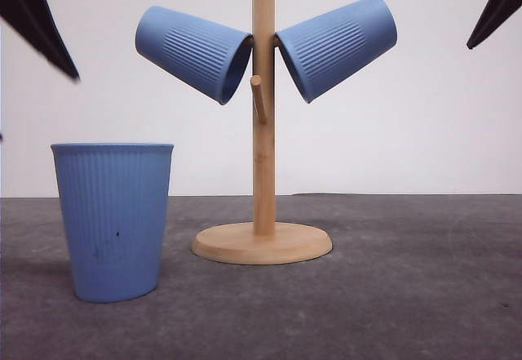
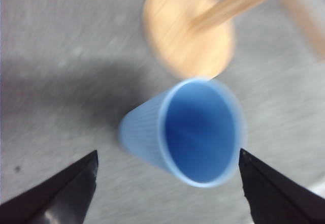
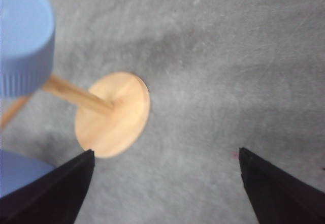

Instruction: Place three cups

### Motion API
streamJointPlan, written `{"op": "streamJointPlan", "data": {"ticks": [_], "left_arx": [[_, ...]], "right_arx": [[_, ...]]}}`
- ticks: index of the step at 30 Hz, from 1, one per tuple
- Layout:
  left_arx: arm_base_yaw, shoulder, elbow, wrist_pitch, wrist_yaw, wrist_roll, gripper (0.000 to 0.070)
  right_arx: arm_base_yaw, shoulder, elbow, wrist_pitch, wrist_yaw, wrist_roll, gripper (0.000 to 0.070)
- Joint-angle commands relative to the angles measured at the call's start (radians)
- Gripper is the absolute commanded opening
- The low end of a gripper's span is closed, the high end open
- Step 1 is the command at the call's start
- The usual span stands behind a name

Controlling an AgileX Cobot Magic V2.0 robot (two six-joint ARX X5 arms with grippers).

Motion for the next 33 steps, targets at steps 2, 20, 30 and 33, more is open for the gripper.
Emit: {"op": "streamJointPlan", "data": {"ticks": [2, 20, 30, 33], "left_arx": [[-0.043, 0.067, 0.01, 0.01, -0.054, -0.004, 0.0515], [-0.118, 0.27, 0.017, 0.142, 0.024, -0.053, 0.0003], [-0.202, 0.241, 0.079, 0.033, 0.32, -0.061, 0.0003], [-0.244, 0.235, 0.092, 0.037, 0.345, -0.089, 0.0003]], "right_arx": [[0.025, -0.014, 0.006, -0.022, 0.036, -0.093, 0.0568], [0.408, -0.043, 0.004, -0.103, 0.069, -0.295, 0.0563], [0.754, -0.042, 0.004, -0.033, 0.067, -0.398, 0.0565], [0.809, -0.042, 0.004, -0.02, 0.067, -0.396, 0.0565]]}}
